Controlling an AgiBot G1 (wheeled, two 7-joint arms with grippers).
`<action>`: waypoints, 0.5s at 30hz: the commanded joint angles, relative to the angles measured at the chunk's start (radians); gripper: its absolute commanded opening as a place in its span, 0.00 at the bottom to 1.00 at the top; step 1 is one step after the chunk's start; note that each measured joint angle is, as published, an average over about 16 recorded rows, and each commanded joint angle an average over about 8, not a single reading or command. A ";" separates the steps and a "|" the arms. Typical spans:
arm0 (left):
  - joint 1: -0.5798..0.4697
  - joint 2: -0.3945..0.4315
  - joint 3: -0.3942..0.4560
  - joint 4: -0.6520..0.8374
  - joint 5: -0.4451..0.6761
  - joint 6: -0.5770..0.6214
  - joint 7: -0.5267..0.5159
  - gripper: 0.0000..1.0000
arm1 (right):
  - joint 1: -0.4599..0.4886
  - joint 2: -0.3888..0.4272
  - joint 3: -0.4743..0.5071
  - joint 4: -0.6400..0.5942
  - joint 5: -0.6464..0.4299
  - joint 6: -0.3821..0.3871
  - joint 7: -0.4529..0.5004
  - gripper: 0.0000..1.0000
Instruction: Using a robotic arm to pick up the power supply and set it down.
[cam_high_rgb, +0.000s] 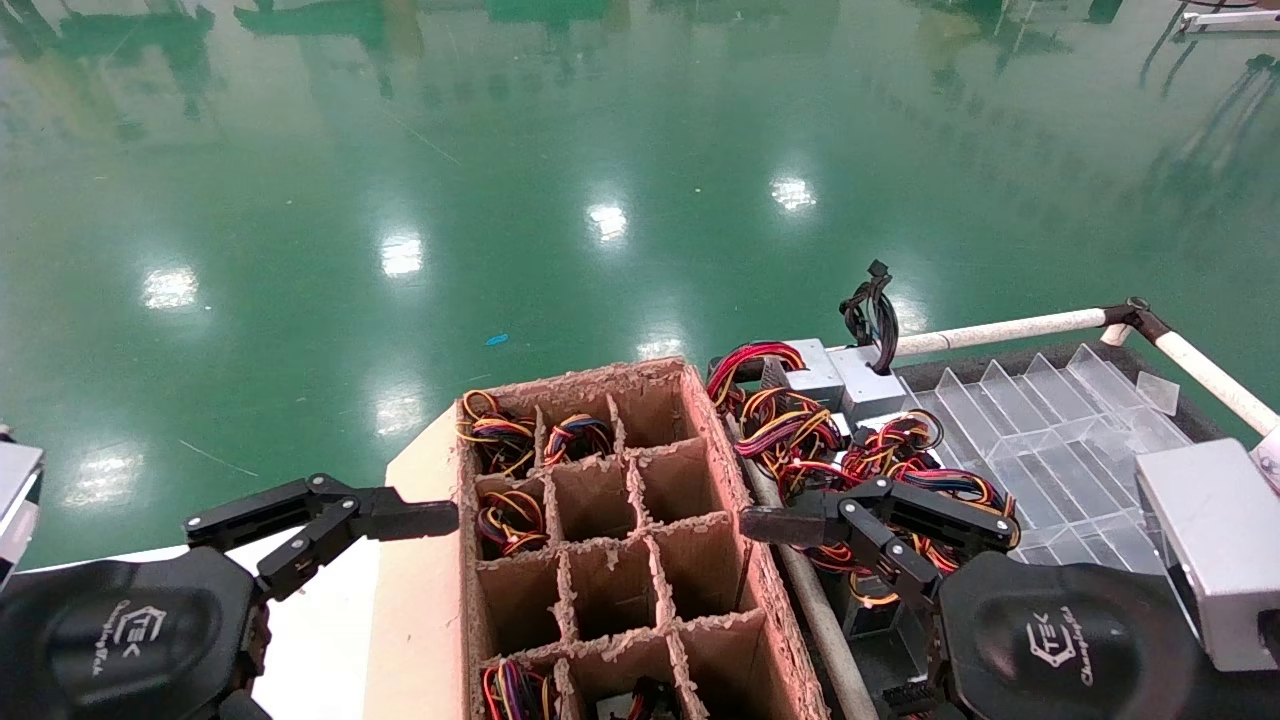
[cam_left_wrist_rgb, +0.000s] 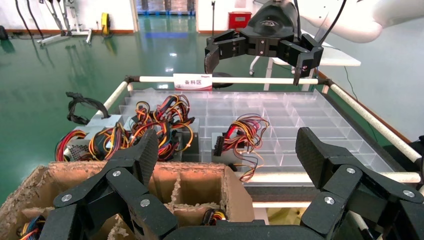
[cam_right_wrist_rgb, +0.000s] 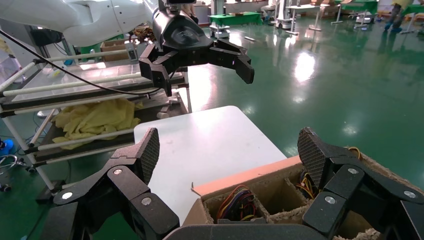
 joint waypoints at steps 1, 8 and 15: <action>0.000 0.000 0.000 0.000 0.000 0.000 0.000 0.00 | 0.000 0.000 0.000 0.000 0.000 0.000 0.000 1.00; 0.000 0.000 0.000 0.000 0.000 0.000 0.000 0.00 | 0.000 0.000 0.000 0.000 0.000 0.000 0.000 1.00; 0.000 0.000 0.000 0.000 0.000 0.000 0.000 0.00 | 0.000 0.000 0.000 0.000 0.000 0.000 0.000 1.00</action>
